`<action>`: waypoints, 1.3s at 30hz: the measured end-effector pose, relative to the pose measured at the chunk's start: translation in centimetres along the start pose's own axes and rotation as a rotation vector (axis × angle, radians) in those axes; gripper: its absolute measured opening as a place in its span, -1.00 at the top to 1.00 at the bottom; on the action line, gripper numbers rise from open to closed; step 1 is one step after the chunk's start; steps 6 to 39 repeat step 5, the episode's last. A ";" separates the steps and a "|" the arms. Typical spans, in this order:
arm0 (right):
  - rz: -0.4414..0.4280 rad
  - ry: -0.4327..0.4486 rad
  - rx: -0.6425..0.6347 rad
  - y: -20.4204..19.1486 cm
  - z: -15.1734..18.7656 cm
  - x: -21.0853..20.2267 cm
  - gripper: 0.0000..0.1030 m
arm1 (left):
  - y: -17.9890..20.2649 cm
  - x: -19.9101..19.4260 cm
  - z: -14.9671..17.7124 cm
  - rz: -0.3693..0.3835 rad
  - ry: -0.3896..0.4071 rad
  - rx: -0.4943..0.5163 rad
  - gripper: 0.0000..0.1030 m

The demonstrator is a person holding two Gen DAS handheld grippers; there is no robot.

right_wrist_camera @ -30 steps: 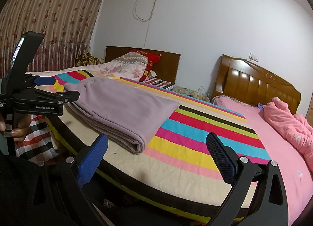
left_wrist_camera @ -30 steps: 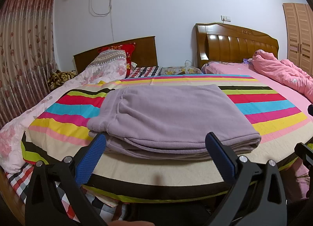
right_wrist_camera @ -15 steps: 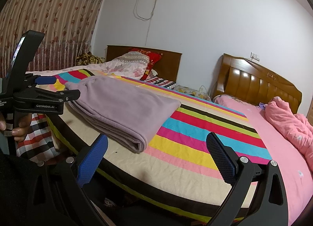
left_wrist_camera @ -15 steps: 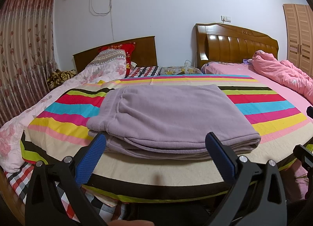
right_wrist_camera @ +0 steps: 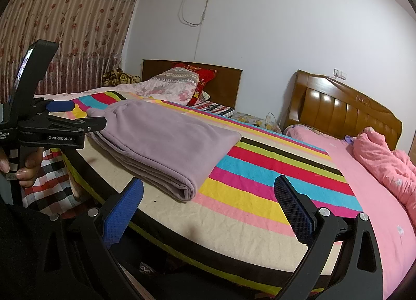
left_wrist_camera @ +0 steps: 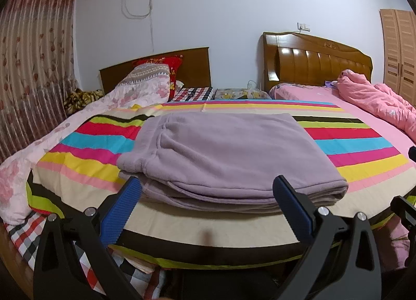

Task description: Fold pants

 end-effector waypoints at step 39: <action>0.003 -0.004 0.012 0.0 0.1 -0.3 -0.89 | -0.6 0.3 0.1 0.002 -0.013 -0.037 -0.97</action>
Point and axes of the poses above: each gripper's, at about its wrist camera, not at the fingertips, and x roughly the way its jaws point, y to its right, z to its underside, the point moved 1 cm from there along x, roughly the way its jaws point, and after that the axes turned 12 degrees about z, right-handed, at the moved point
